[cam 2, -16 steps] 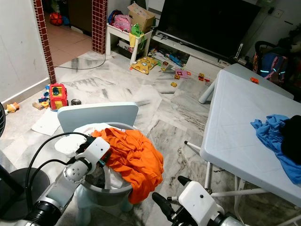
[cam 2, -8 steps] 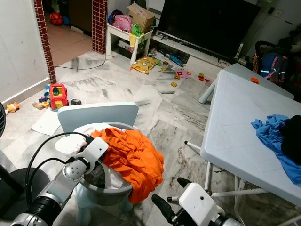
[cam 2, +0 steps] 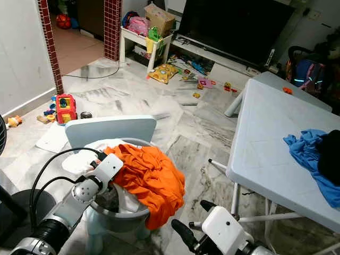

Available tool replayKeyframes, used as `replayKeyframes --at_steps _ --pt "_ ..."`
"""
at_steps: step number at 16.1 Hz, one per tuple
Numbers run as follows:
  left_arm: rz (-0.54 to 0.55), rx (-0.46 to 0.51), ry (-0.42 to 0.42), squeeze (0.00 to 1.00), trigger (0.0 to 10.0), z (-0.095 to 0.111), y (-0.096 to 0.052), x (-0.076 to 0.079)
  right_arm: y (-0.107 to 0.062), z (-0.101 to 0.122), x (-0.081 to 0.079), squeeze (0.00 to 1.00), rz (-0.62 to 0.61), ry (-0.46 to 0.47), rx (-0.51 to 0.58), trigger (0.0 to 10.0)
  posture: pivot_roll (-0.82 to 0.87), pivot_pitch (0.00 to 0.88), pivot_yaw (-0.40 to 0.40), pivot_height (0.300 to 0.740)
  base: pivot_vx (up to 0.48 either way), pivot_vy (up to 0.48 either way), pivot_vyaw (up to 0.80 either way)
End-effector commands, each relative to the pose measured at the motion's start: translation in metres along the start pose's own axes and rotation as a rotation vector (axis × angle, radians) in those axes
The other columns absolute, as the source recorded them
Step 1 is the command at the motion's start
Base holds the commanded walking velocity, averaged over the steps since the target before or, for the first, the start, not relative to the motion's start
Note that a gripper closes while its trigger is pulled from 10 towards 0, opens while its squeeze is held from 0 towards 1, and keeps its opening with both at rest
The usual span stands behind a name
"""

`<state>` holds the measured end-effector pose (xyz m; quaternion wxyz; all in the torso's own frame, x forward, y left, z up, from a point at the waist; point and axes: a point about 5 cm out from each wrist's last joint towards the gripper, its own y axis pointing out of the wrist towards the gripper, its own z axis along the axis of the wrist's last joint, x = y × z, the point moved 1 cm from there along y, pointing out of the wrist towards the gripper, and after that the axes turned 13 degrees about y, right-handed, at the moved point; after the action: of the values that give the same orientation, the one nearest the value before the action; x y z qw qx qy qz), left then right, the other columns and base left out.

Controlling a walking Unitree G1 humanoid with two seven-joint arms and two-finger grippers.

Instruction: Hang hanger

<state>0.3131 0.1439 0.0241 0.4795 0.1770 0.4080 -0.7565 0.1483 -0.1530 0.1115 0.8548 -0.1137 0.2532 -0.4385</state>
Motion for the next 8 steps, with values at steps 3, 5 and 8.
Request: replayKeyframes --at_steps 3,5,8 --pt "0.01 0.04 -0.003 0.0 0.0 0.012 0.004 -0.001 -0.002 0.007 0.008 0.0 -0.021 -0.022 0.01 10.0 -0.02 0.0 -0.21 0.74 0.0 0.0 0.0" --pt "0.024 0.056 -0.026 0.0 0.0 0.014 0.004 -0.002 -0.002 0.007 0.008 0.0 -0.002 -0.019 0.004 10.0 -0.01 0.0 -0.207 0.74 0.0 0.0 0.0" --pt "0.086 0.132 -0.093 0.0 0.0 0.029 0.002 -0.01 0.004 0.007 0.008 0.0 0.016 -0.013 0.007 10.0 0.0 0.0 -0.199 0.74 0.0 0.0 0.0"
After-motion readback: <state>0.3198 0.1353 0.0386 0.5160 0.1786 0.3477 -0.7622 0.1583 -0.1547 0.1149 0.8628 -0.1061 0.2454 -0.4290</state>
